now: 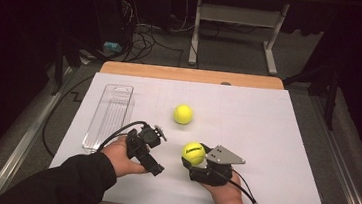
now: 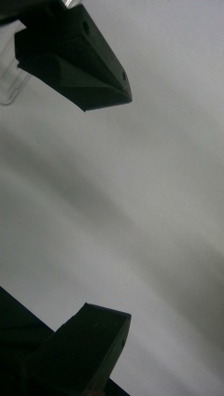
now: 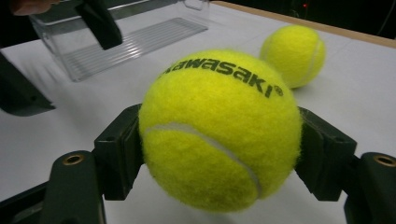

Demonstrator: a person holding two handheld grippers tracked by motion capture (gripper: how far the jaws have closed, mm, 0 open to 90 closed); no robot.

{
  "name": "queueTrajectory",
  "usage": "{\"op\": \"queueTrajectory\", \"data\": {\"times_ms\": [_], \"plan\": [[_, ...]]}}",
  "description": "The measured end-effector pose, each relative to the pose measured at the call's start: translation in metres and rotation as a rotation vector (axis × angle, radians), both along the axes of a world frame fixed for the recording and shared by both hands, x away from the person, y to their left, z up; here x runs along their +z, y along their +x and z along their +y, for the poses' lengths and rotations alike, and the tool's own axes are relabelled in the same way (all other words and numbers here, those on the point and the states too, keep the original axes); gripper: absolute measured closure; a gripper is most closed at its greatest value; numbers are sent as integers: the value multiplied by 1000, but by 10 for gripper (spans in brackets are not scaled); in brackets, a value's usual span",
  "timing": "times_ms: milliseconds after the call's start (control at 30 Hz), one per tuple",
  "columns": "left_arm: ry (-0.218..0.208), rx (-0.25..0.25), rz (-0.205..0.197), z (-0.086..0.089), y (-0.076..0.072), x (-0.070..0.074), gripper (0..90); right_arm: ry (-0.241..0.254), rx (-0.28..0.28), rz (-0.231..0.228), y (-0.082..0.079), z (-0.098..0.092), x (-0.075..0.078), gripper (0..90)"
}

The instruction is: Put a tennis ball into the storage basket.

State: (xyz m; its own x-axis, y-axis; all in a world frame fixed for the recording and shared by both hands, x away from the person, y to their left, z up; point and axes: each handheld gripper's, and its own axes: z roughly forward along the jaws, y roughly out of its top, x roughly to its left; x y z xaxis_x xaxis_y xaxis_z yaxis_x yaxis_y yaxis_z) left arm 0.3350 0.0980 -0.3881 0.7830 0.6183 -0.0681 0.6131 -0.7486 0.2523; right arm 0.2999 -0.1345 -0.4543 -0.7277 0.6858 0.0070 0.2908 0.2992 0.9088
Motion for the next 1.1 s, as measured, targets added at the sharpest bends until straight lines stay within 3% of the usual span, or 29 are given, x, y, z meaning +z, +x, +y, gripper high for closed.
{"op": "queueTrajectory", "data": {"times_ms": [733,1100], "plan": [[16,-18,-19,-10,2,36,22,-1,93,-11,-16,31,-9,273],[13,-37,-1,-24,3,38,19,7,130,-31,-18,43,-7,273]]}}
